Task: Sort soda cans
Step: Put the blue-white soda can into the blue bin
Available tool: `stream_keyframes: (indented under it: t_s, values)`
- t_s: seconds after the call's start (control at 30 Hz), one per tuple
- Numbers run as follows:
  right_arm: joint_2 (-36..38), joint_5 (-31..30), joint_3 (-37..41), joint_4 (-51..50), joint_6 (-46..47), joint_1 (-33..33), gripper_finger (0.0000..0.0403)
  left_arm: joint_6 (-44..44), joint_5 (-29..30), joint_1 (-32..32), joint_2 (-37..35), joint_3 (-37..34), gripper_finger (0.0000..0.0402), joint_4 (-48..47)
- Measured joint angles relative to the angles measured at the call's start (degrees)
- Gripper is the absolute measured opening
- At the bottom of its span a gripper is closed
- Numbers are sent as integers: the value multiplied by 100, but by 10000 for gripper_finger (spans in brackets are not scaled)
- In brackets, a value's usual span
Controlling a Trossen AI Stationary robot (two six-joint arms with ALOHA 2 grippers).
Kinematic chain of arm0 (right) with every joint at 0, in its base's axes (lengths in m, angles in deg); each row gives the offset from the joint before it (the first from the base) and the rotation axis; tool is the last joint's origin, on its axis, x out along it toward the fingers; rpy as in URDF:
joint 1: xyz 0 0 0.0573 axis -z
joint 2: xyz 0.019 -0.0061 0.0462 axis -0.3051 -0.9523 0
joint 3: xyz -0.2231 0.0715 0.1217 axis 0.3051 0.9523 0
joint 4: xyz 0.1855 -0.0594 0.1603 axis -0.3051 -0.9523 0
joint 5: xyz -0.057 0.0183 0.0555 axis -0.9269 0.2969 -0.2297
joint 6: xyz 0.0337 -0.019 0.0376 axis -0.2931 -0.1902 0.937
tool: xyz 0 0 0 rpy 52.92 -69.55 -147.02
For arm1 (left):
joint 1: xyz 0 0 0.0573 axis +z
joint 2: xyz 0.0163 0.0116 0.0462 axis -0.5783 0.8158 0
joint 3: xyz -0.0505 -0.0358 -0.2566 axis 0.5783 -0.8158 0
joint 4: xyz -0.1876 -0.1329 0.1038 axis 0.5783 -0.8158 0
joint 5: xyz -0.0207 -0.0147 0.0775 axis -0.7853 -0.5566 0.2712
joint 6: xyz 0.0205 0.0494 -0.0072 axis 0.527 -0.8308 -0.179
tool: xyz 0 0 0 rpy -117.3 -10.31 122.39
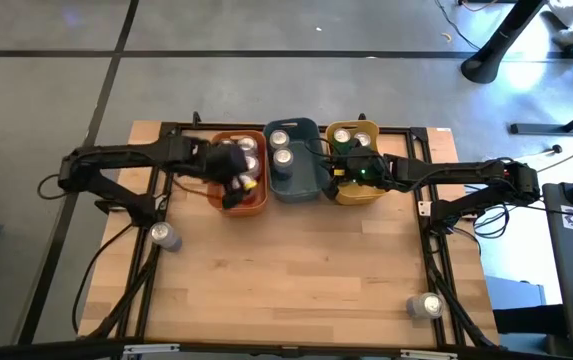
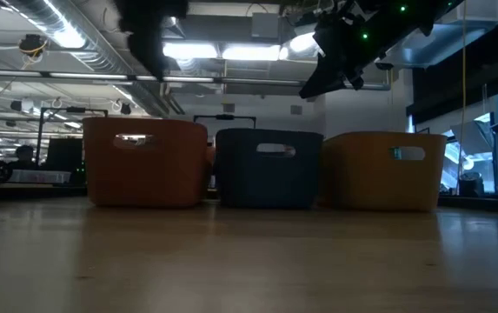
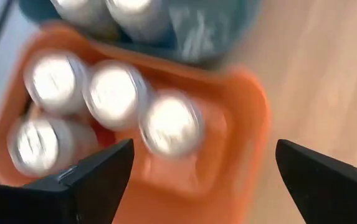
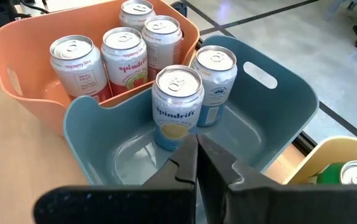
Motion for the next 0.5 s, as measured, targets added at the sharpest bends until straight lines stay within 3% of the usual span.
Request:
stream_keyframes:
  t_s: [0.33, 0.5]
  values:
    - [0, 0, 0, 32, -35, 0, 7, 1974, -7, -1451, -378, -6, 376, -2183]
    - [0, 0, 0, 79, -37, 0, 7, 2512, -215, -1985, -513, -241, 376, -2705]
